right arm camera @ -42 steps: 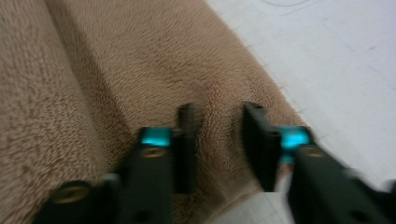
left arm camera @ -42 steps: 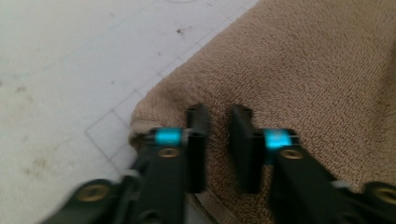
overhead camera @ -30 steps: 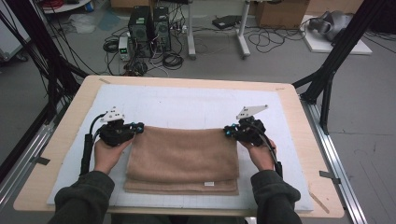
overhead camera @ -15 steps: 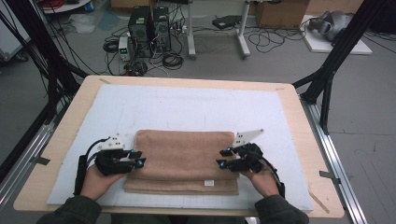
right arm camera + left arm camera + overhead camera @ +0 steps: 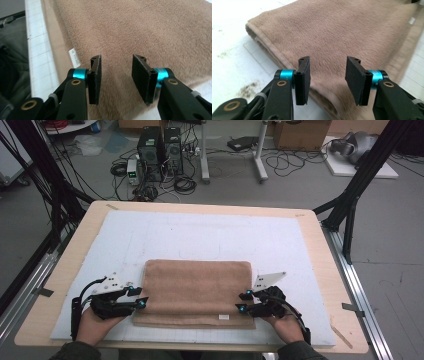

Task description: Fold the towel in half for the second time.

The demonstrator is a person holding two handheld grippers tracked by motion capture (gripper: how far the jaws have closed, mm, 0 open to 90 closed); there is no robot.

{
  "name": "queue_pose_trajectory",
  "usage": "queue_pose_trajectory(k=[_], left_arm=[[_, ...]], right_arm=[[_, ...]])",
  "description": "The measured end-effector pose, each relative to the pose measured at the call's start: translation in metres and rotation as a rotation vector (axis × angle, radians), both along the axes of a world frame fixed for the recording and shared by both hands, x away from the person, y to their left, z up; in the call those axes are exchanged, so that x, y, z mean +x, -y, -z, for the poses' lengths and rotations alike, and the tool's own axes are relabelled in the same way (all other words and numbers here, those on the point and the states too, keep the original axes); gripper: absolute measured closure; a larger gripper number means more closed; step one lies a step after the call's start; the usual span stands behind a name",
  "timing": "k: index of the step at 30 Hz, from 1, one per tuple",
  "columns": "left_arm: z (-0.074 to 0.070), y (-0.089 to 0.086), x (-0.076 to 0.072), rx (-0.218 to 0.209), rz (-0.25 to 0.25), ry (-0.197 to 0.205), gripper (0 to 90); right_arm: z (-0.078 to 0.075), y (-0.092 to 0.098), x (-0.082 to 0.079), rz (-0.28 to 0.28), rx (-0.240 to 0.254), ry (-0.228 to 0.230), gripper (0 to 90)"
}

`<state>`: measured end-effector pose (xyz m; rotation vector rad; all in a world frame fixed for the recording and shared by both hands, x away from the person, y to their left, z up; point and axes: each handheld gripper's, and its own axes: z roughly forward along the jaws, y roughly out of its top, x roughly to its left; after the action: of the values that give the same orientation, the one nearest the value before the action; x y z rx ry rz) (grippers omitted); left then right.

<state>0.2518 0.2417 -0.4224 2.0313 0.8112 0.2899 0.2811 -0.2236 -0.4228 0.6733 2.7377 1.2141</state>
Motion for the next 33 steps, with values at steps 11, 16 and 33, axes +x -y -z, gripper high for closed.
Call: queue_pose_trajectory(k=[11,16,33], left_arm=[[0.018,0.016,-0.012,0.069,0.046,0.007,81.0],[0.003,0.003,-0.010,0.000,0.045,0.007,84.0],[0.000,-0.004,-0.030,-0.032,0.062,0.008,71.5]], right_arm=[[0.009,-0.005,-0.008,-0.013,-0.039,-0.008,82.1],[-0.003,-0.002,-0.001,-0.020,-0.002,-0.046,84.9],[0.002,-0.003,-0.020,-0.076,0.055,-0.087,70.9]])
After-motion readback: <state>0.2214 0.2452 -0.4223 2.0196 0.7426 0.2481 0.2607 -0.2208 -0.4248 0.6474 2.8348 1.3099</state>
